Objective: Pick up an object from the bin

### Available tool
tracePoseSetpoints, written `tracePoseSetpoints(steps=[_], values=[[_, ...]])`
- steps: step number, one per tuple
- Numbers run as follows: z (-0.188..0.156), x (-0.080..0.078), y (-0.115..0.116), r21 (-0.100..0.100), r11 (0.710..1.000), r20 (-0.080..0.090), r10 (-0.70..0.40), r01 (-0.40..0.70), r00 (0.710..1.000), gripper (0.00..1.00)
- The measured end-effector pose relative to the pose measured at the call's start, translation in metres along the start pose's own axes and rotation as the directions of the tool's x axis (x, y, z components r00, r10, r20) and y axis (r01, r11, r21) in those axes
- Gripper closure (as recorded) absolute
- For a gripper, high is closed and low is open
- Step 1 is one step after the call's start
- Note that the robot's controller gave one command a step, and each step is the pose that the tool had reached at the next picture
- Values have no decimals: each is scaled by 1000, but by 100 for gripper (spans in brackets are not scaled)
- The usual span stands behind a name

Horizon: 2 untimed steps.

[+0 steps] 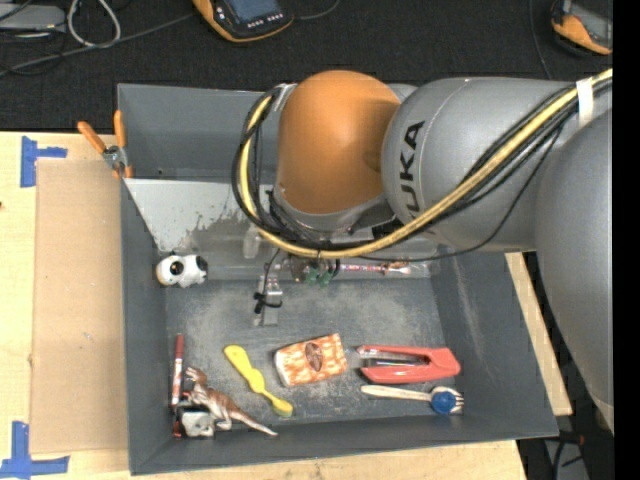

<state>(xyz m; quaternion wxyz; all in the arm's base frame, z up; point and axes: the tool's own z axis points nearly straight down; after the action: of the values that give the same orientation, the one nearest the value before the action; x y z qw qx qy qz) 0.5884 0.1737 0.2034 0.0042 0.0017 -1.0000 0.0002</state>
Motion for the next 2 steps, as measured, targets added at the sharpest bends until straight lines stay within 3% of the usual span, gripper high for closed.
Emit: tracePoseSetpoints(steps=[1,2], values=[[-5,-2,-1,-1,1000,8,4,-4,1000,0],[55,33,-86,-1,1000,5,1,-1,1000,0]])
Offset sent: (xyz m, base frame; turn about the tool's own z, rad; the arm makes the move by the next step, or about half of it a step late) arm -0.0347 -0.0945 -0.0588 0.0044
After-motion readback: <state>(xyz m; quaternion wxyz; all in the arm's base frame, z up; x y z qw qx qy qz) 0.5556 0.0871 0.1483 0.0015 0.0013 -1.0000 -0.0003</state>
